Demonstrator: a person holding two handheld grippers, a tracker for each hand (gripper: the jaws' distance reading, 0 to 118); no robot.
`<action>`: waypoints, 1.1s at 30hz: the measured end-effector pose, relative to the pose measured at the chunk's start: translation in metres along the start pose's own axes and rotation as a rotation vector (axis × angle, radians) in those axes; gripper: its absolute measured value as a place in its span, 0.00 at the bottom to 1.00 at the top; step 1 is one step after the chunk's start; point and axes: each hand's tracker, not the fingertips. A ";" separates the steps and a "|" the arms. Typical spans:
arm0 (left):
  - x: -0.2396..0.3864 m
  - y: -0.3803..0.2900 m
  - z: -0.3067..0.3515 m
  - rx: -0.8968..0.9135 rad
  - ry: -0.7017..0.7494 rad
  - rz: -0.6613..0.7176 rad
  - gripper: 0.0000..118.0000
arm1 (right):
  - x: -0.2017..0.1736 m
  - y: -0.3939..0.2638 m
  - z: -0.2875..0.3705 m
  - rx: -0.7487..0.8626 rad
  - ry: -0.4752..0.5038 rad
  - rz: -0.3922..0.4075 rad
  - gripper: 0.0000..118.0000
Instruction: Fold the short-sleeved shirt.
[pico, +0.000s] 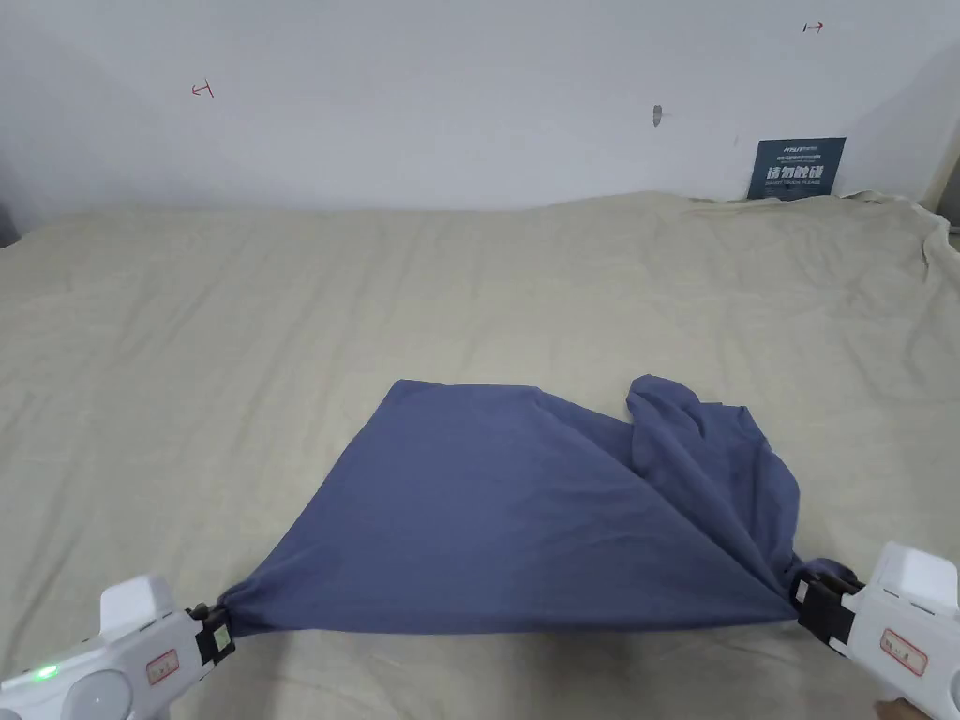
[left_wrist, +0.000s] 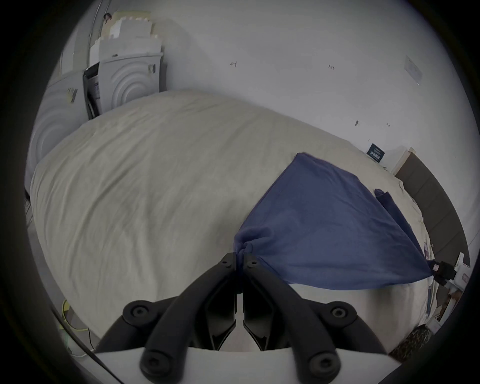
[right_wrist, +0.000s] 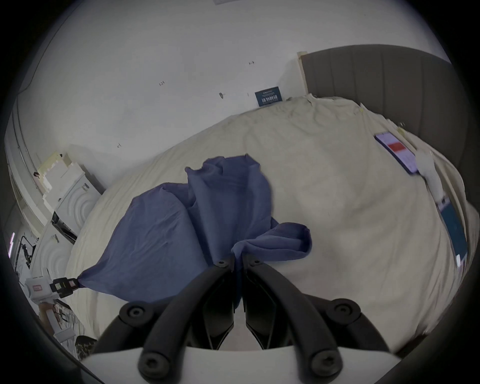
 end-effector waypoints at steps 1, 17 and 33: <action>-0.004 -0.006 0.007 -0.002 0.004 -0.003 0.00 | 0.000 -0.007 0.008 -0.006 0.000 -0.008 0.02; -0.028 -0.072 0.038 -0.134 0.093 -0.056 0.00 | 0.013 -0.074 0.044 -0.157 -0.103 0.040 0.02; -0.003 -0.060 0.036 -0.188 0.124 -0.049 0.86 | -0.013 -0.062 0.046 -0.174 -0.179 0.119 0.76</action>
